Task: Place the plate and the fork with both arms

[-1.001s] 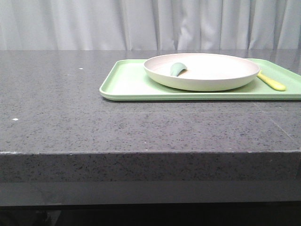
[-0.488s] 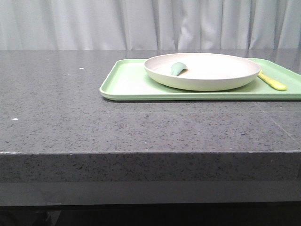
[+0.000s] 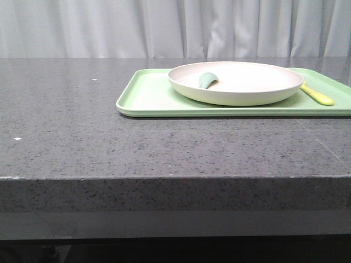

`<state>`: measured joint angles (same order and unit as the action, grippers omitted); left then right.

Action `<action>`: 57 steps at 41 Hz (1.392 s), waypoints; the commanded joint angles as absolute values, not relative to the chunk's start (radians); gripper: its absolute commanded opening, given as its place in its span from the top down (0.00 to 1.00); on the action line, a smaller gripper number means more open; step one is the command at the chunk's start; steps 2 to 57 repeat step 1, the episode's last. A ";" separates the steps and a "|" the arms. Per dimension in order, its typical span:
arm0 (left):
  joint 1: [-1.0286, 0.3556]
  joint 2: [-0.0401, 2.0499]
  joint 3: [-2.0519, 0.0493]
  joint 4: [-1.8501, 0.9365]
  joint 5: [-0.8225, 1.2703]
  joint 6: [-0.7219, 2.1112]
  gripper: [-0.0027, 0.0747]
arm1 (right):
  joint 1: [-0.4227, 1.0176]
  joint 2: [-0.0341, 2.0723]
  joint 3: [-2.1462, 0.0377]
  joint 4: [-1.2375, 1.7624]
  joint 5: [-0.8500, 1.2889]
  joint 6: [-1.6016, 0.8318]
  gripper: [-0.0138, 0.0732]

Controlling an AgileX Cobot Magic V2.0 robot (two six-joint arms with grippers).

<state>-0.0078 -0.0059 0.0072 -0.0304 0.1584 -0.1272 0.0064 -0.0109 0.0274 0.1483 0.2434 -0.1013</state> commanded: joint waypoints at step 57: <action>-0.008 -0.026 0.008 -0.038 0.067 -0.134 0.99 | 0.007 -0.029 0.023 0.141 0.170 -0.110 0.92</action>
